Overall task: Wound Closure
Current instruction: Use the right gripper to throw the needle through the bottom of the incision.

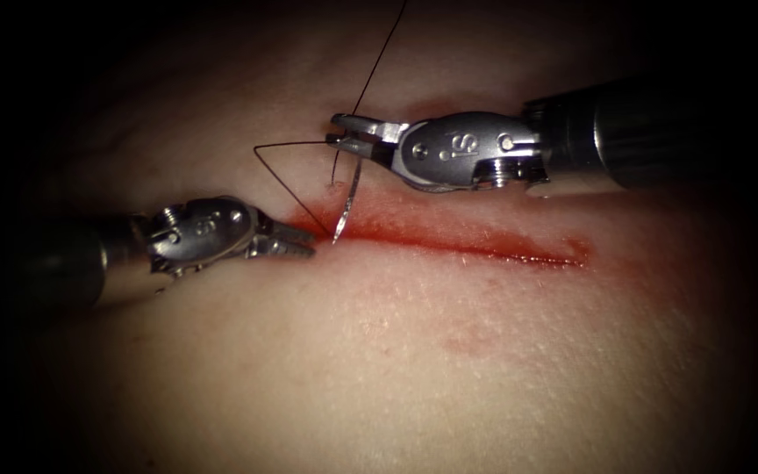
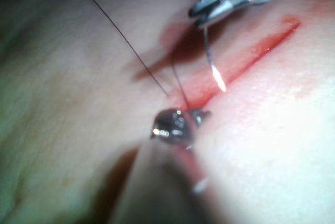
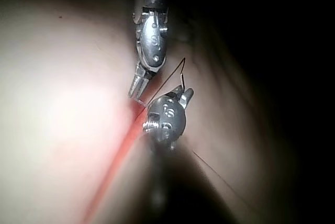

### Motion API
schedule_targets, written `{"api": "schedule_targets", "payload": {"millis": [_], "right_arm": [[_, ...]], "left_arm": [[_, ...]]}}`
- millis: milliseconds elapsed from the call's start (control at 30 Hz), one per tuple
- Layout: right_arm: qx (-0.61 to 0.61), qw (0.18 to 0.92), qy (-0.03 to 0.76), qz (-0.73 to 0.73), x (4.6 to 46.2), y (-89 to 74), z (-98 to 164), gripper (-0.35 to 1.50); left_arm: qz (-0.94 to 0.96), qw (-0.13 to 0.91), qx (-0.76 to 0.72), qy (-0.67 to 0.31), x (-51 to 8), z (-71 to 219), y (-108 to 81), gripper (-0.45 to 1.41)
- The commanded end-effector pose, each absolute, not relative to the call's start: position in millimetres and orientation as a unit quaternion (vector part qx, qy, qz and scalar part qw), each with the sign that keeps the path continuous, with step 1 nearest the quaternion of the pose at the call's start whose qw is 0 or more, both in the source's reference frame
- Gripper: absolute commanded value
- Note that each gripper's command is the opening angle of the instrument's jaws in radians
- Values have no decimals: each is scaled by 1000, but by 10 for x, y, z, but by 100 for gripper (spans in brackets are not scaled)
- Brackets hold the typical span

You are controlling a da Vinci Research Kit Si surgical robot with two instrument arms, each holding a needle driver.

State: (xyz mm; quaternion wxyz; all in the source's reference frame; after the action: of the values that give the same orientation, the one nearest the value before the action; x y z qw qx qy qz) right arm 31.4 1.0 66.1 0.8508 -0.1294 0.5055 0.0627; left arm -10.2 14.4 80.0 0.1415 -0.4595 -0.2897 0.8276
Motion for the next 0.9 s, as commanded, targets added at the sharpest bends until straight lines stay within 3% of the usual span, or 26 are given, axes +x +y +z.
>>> {"api": "schedule_targets", "payload": {"millis": [33,900], "right_arm": [[-131,851,506,60,320,8,666,-35],[-150,855,496,22,320,2,687,-35]], "left_arm": [[827,137,-460,-291,-107,807,145,-35],[862,100,-383,-316,-117,877,159,-35]]}}
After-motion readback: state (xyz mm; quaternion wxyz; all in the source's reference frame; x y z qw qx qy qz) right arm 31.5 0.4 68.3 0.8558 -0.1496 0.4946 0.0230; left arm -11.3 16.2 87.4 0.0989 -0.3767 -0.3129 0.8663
